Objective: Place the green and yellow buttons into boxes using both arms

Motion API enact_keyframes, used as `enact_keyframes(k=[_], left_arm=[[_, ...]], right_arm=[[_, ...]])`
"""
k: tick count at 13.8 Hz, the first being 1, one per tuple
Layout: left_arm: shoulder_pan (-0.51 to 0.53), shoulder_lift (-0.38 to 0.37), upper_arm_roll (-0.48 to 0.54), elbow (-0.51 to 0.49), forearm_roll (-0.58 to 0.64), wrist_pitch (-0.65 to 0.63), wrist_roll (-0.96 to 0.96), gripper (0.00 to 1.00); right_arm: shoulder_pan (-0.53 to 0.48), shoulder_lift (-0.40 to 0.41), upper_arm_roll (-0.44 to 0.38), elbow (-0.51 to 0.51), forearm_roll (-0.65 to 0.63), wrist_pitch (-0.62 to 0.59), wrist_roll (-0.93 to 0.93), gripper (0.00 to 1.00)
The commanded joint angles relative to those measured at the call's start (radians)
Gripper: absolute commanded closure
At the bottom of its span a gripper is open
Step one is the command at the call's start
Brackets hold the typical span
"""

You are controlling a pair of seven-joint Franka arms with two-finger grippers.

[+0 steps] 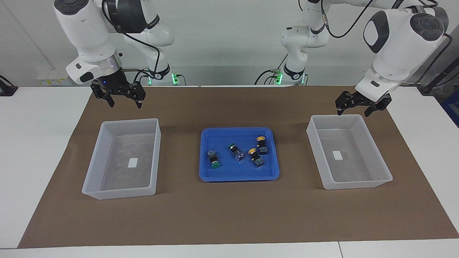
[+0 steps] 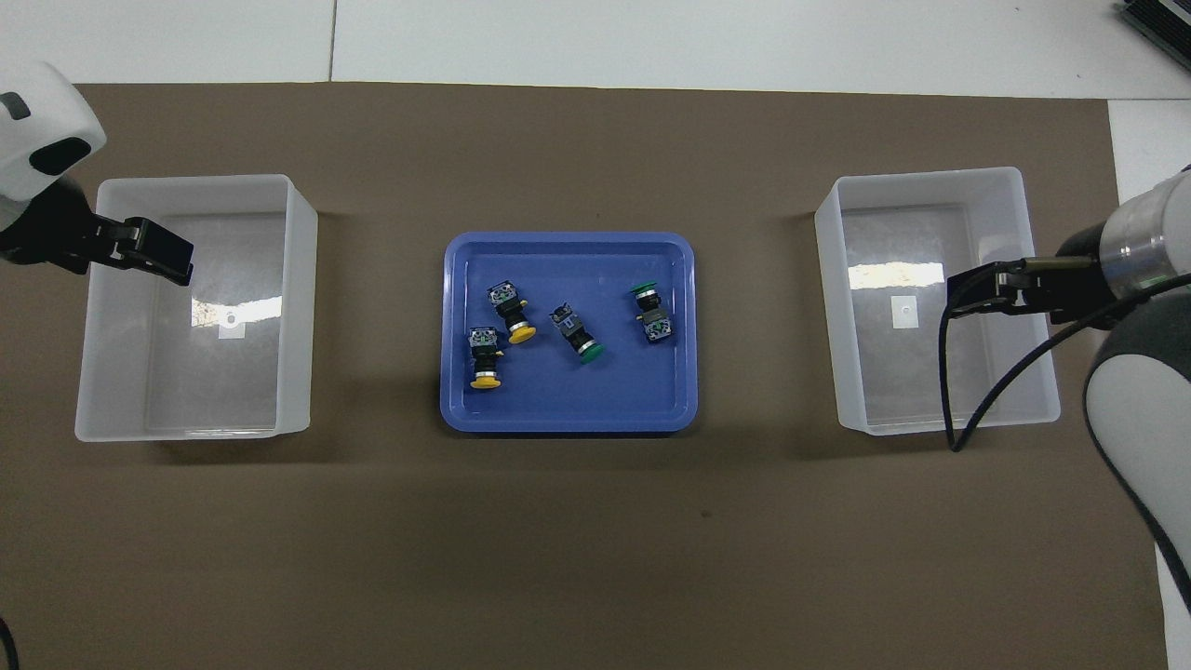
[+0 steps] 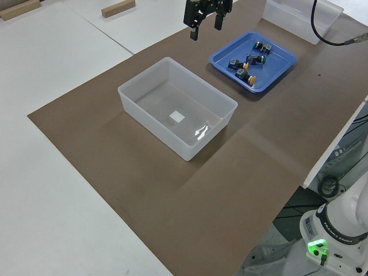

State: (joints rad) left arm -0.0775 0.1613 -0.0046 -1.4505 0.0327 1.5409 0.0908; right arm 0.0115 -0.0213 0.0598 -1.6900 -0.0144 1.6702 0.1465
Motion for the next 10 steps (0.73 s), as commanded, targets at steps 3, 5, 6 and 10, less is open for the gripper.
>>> enact_keyframes(k=[3,5,6,10], left_arm=[[0.001,-0.031,-0.002,-0.041,0.018,0.025,0.004,0.0],[0.001,-0.031,0.0,-0.041,0.018,0.024,0.004,0.0],[0.001,-0.031,0.0,-0.041,0.018,0.024,0.004,0.0],[0.001,-0.031,0.0,-0.041,0.018,0.025,0.004,0.0]], right_arm=[[-0.004,-0.022,0.006,-0.027,-0.006,0.014,-0.018,0.0],[-0.005,-0.022,0.005,-0.027,0.01,0.003,-0.022,0.0],[-0.005,-0.02,0.005,-0.025,0.011,0.005,-0.024,0.0],[-0.01,-0.019,0.005,-0.022,0.011,0.01,-0.027,0.0]])
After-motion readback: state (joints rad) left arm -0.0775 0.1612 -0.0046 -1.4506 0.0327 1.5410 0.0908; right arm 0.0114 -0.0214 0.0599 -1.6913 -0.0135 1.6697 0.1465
